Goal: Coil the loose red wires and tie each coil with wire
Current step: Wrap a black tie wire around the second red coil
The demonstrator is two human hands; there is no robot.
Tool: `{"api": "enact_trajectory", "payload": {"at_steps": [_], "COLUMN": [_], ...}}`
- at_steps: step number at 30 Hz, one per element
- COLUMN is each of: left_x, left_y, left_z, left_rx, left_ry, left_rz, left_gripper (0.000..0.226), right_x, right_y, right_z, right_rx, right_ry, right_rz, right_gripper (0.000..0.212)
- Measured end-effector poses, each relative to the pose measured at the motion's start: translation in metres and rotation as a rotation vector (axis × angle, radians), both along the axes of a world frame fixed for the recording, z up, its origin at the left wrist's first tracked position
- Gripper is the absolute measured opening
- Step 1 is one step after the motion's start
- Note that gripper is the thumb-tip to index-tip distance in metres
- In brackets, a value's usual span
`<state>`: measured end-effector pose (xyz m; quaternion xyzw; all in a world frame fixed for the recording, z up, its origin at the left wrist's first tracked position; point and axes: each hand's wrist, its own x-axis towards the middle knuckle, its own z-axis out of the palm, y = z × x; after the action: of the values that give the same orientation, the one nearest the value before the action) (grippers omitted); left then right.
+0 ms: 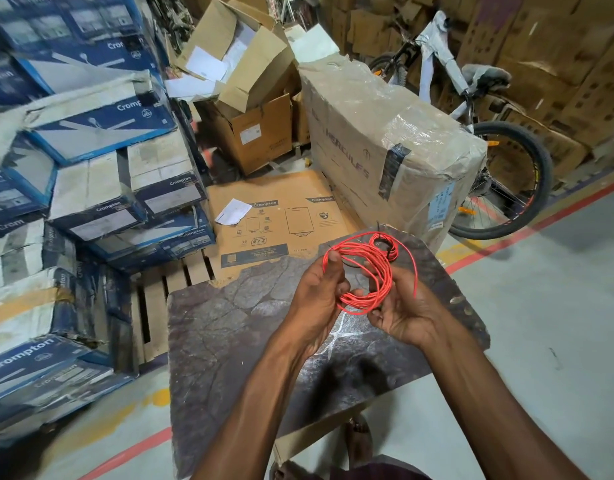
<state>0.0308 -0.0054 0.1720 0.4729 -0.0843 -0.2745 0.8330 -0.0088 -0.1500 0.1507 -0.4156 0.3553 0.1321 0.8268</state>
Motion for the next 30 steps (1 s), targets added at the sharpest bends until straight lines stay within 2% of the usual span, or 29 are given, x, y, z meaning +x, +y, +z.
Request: {"api": "enact_trajectory", "payload": {"at_steps": [3, 4, 8, 13, 16, 18, 22, 25, 30], "left_x": [0.002, 0.003, 0.003, 0.001, 0.0, -0.002, -0.006, -0.008, -0.011], "left_y": [0.002, 0.003, 0.007, 0.014, 0.015, 0.016, 0.017, 0.019, 0.023], "left_z": [-0.002, -0.003, 0.0, 0.005, 0.006, 0.007, 0.008, 0.011, 0.018], "left_rx": [0.115, 0.167, 0.284, 0.271, 0.234, 0.213, 0.209, 0.224, 0.26], "left_ry": [-0.002, -0.009, -0.043, -0.038, 0.049, 0.116, 0.166, 0.191, 0.183], "left_rz": [0.067, 0.094, 0.136, 0.132, 0.152, 0.148, 0.122, 0.102, 0.08], "left_gripper": [0.059, 0.058, 0.037, 0.016, 0.022, 0.028, 0.018, 0.022, 0.023], "right_x": [0.0, -0.001, -0.005, -0.007, -0.007, -0.006, -0.006, -0.006, -0.006], "right_y": [0.004, 0.004, 0.004, 0.009, 0.012, 0.011, 0.007, 0.008, 0.007], "right_z": [-0.002, -0.002, 0.002, -0.001, 0.001, 0.003, 0.01, 0.019, 0.028], "right_rx": [-0.023, -0.028, -0.076, -0.298, -0.391, -0.338, -0.2, -0.117, -0.1], "right_ry": [-0.016, -0.022, -0.059, -0.153, -0.306, -0.378, -0.477, -0.529, -0.56], "right_rz": [0.027, 0.041, 0.114, 0.14, 0.068, 0.01, -0.073, -0.093, -0.095], "right_gripper": [0.018, 0.018, 0.034, 0.025, 0.025, 0.021, 0.018, 0.015, 0.017]}}
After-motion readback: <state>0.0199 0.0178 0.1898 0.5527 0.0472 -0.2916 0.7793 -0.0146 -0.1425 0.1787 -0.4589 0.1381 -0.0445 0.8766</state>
